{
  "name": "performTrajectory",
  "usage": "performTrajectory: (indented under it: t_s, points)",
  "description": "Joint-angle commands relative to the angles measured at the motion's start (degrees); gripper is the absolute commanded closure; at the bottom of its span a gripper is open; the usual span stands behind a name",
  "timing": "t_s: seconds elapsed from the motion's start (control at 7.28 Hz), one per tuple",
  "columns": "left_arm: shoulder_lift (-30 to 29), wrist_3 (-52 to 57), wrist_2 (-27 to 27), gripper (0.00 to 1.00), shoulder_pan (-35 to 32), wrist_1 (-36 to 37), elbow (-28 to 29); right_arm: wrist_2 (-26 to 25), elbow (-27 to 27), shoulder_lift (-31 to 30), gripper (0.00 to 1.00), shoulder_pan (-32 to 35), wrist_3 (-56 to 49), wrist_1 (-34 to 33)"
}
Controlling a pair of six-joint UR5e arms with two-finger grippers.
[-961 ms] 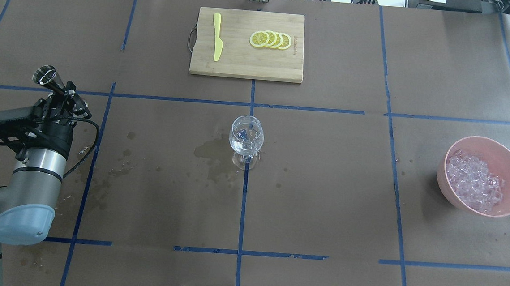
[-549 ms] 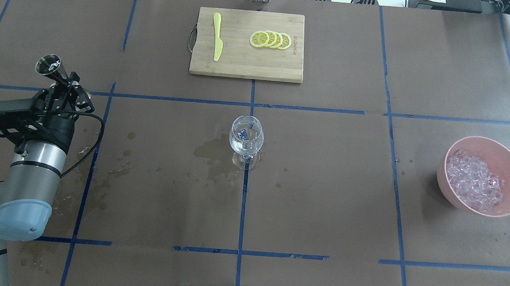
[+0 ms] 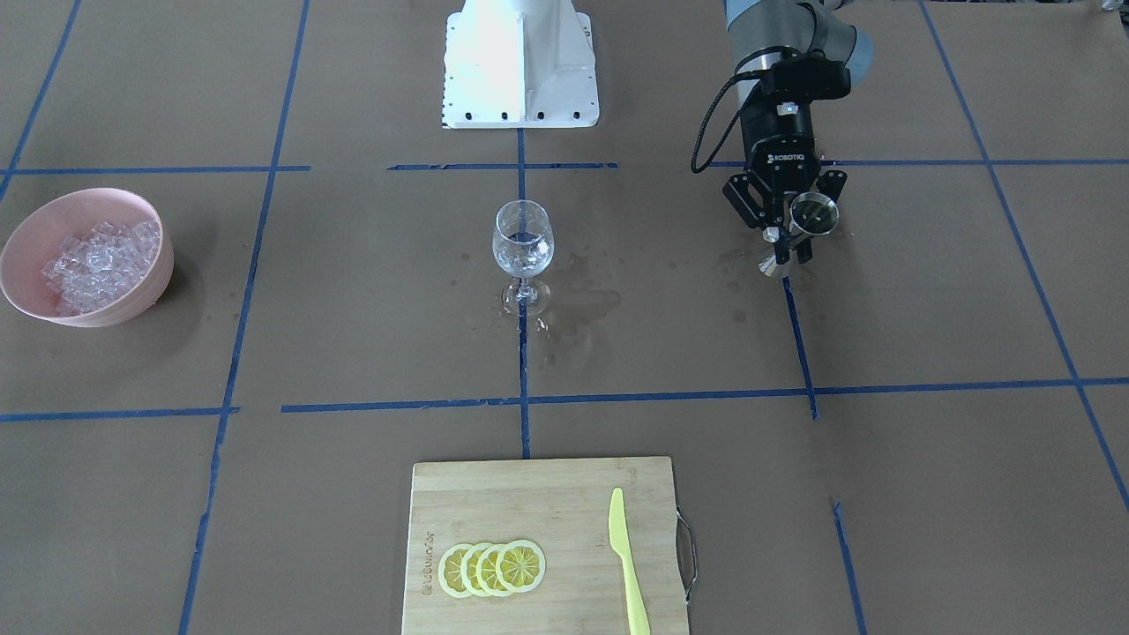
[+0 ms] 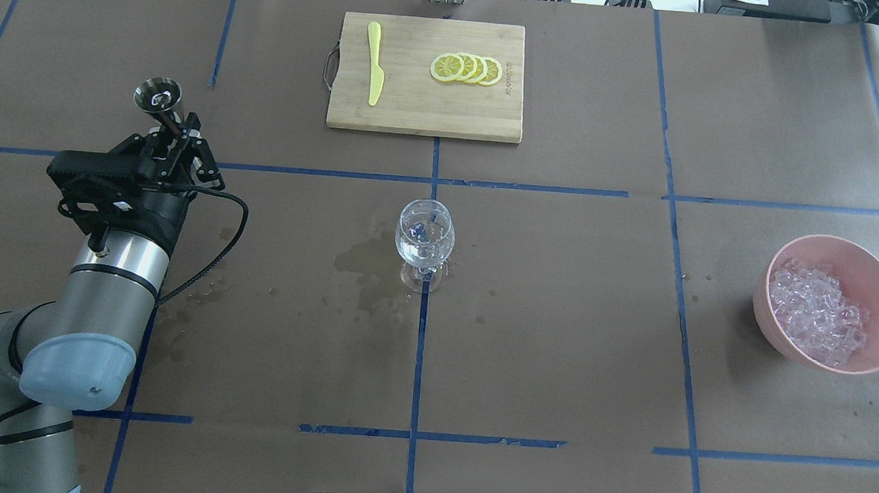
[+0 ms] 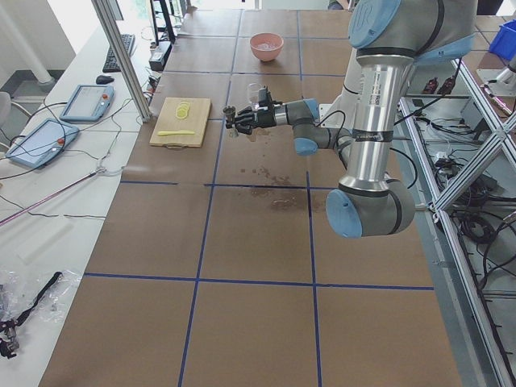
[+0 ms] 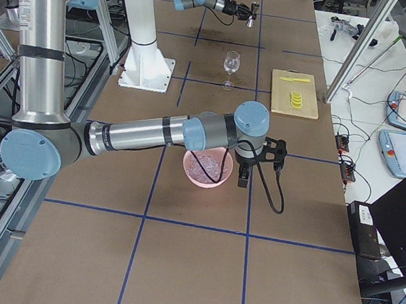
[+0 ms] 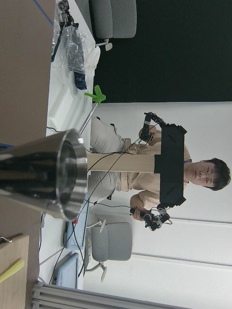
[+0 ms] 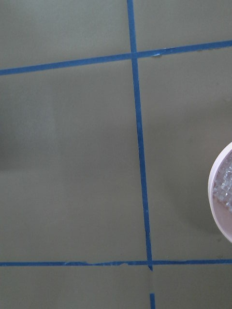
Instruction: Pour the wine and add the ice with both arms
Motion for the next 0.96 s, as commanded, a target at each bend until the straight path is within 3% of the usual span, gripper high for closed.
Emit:
performTrajectory:
  t_s: [0.0,0.14,0.41,0.82]
  points:
    - [-4.02,5.66,-2.48,1.00,0.15,0.08,0.00,-3.64,6.56,-2.02,0.00,-6.54,7.40,0.11]
    - [-5.60,8.64,-2.75,1.00,0.42,0.08,-0.09,-7.76,9.99,-3.34,0.00,-10.67,11.87,0.11]
    - [-10.08,13.92,-5.73,1.00,0.68,0.43,0.17,-8.68,12.65,-4.40,0.00,-13.60,15.41,0.71]
    - [-14.04,14.82,-5.82,1.00,4.36,1.48,1.57,-11.48,12.84,-9.84,0.00,-18.60,24.19,12.11]
